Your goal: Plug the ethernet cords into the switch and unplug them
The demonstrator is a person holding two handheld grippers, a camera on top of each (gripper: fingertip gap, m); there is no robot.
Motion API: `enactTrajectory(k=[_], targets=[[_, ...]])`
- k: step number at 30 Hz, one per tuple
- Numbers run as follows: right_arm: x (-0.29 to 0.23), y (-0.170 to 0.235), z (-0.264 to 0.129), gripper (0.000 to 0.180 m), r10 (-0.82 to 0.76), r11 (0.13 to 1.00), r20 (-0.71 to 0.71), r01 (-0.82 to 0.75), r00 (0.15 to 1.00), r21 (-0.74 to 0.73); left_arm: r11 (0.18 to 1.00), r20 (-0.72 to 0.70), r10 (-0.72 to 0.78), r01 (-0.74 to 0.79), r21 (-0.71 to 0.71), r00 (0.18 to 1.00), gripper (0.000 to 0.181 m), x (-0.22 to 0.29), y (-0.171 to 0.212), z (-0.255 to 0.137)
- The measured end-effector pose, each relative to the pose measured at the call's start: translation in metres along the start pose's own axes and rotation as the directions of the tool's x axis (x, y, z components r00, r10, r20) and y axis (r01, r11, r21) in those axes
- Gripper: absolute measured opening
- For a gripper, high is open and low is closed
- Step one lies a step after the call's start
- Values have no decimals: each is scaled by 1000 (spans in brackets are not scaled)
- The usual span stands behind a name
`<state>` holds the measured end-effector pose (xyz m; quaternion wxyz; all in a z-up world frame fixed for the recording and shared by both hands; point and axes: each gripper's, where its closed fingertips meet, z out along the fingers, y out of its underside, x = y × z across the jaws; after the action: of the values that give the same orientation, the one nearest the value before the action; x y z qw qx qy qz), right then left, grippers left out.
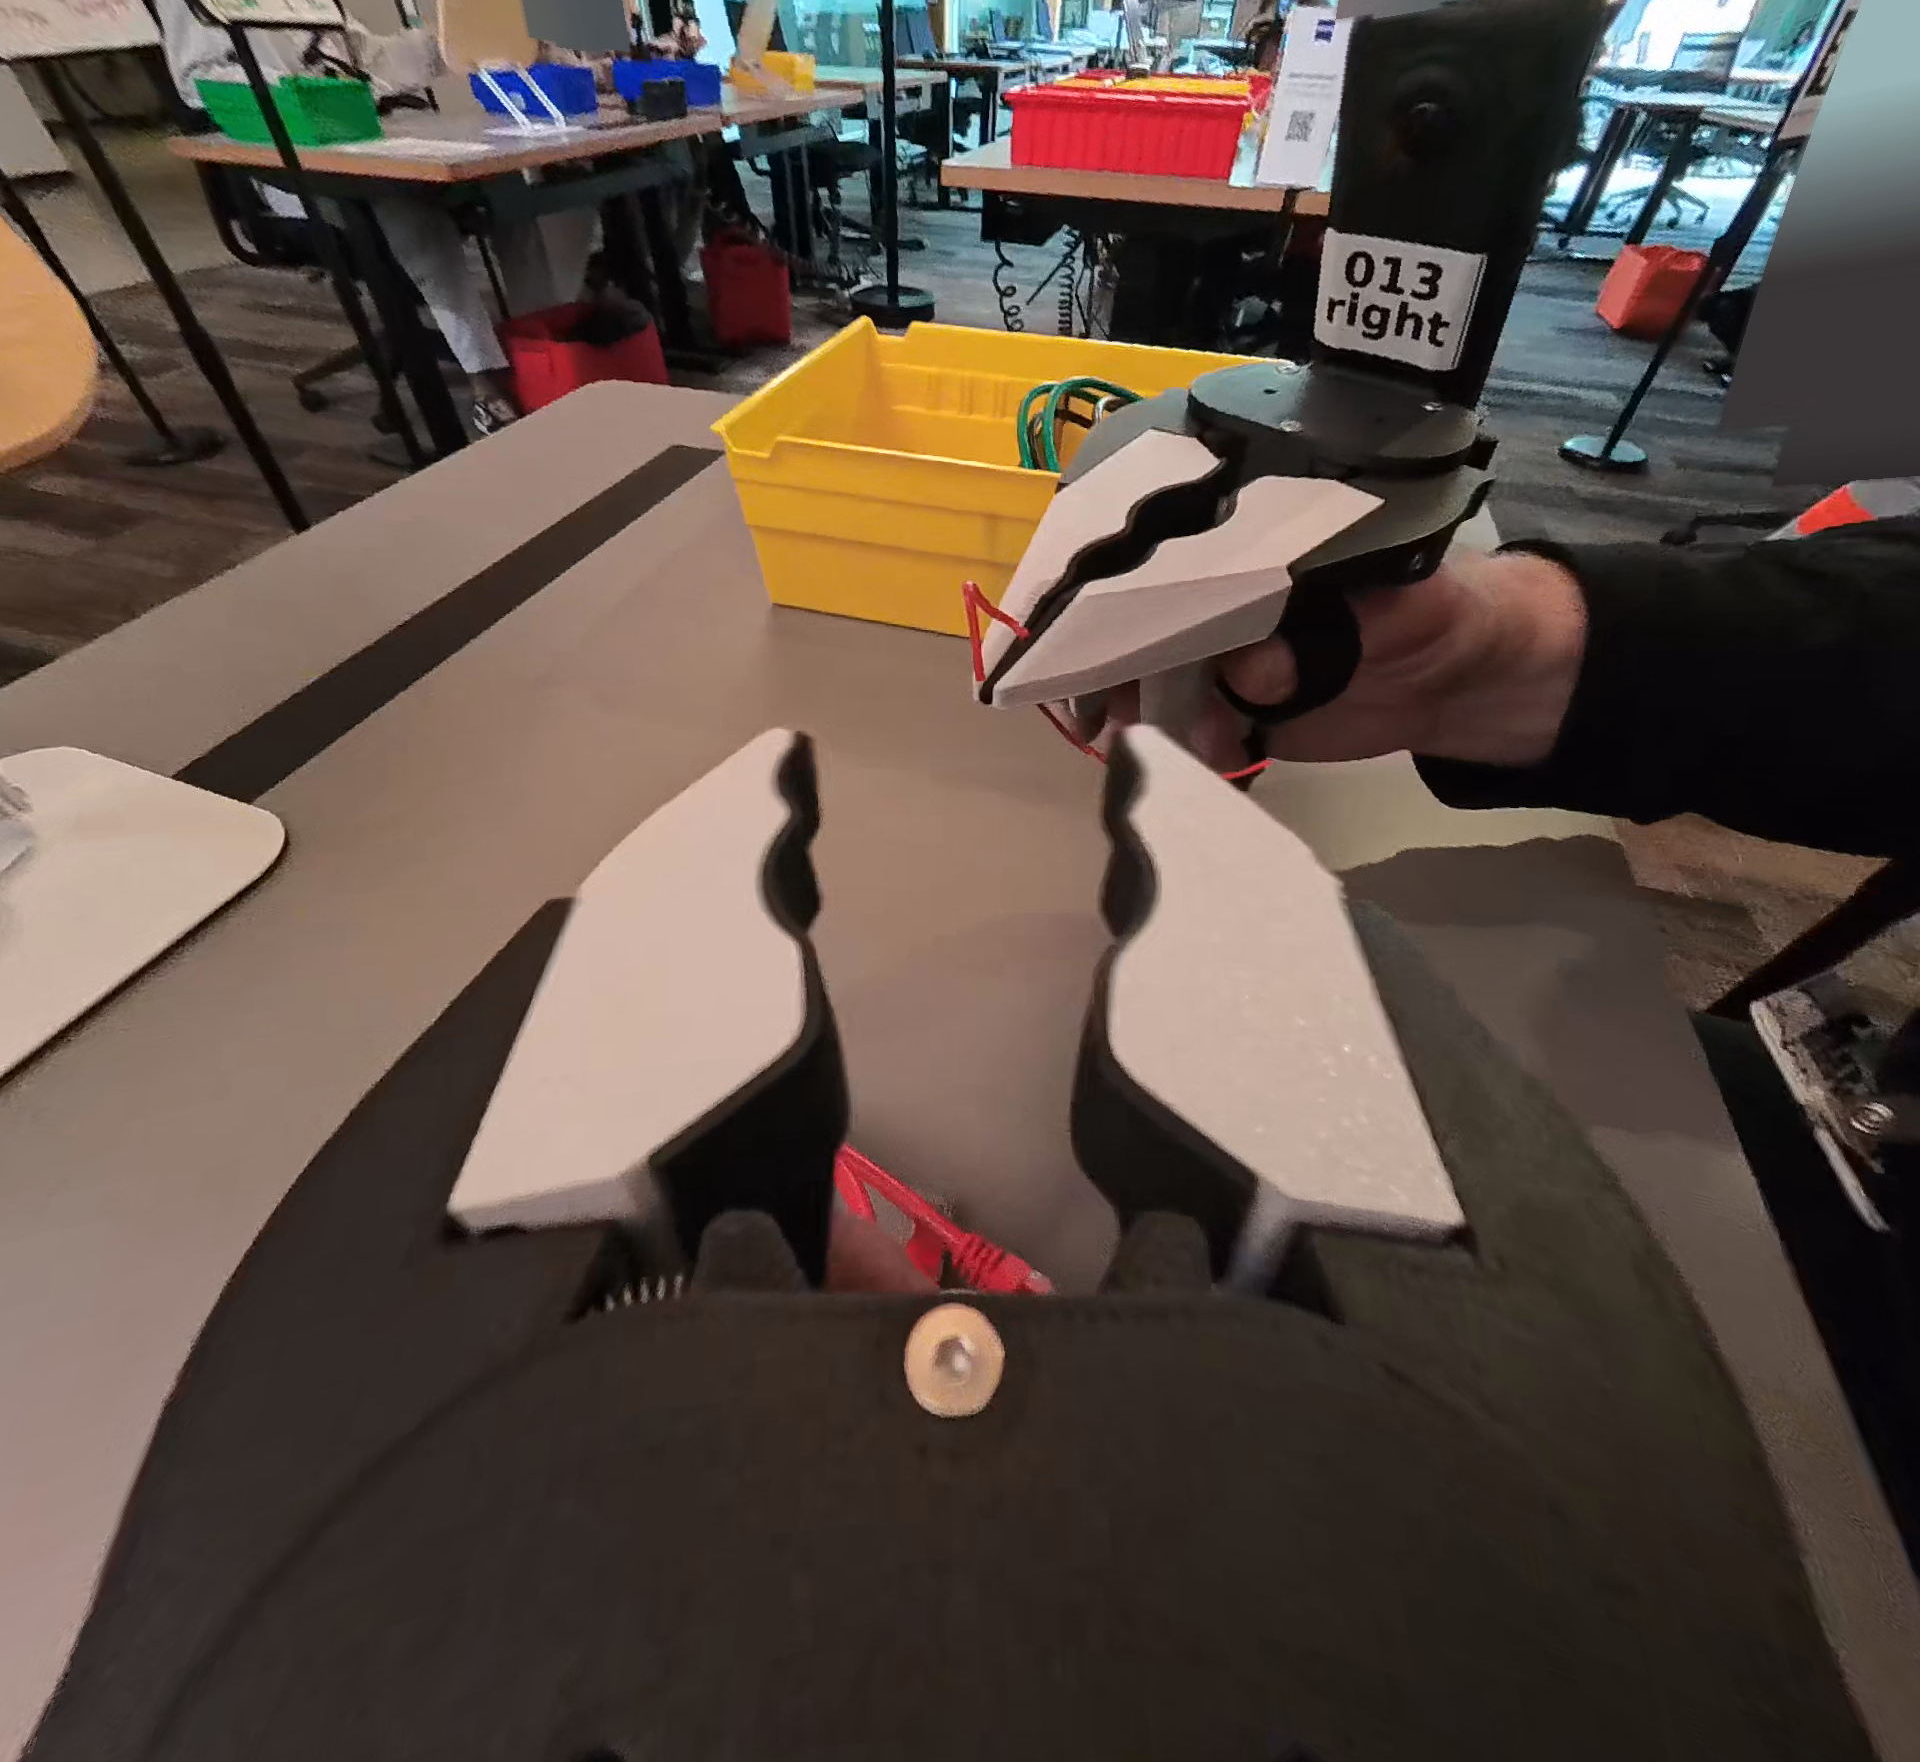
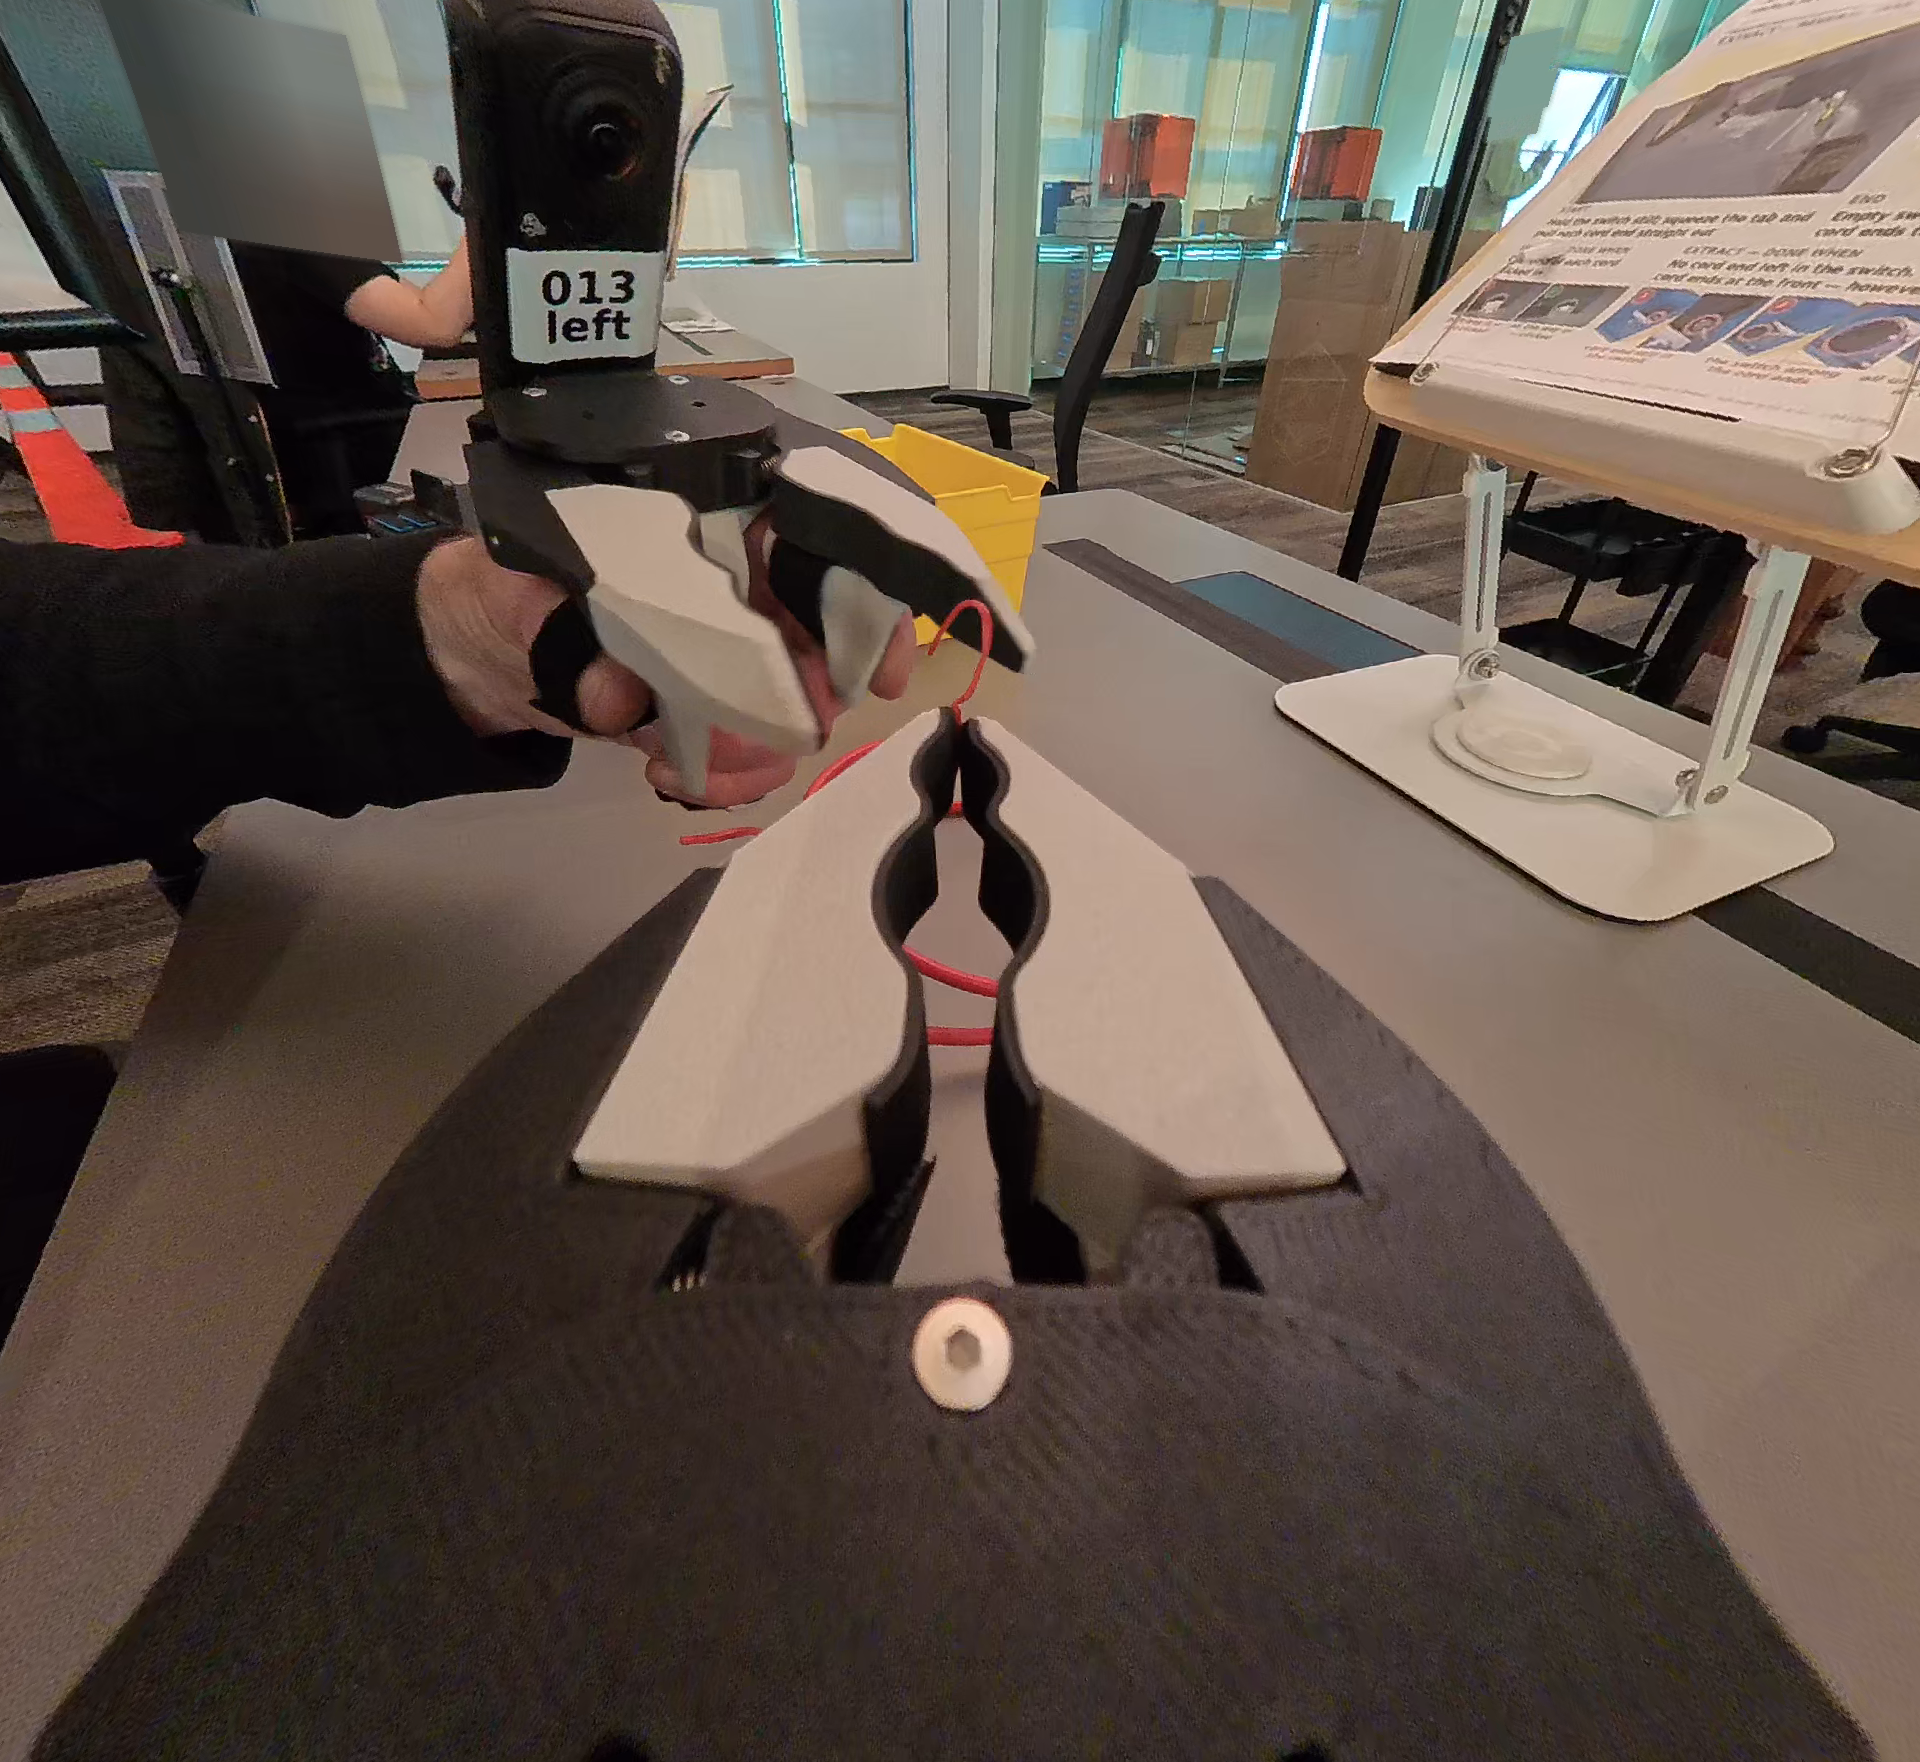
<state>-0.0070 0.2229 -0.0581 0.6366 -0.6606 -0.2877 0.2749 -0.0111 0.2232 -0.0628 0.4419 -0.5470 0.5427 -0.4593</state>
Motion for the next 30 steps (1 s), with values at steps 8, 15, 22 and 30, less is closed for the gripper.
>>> enactTrajectory(k=[8,15,22,30], targets=[[0,0,1,0,-26,1000,-9,26,1000,-8,997,27,8,-10,75,1000,36,-6,-11,-7],[-8,0,5,0,-111,993,-16,110,994,-32,998,-30,2,0,64,1000,18,10,-12,4],[-10,0,5,0,-119,992,-12,119,993,-33,994,-80,-19,28,107,997,3,15,-16,1],[-11,-3,5,0,-130,991,-9,129,992,-26,995,-77,12,-4,100,997,1,16,-17,-2]])
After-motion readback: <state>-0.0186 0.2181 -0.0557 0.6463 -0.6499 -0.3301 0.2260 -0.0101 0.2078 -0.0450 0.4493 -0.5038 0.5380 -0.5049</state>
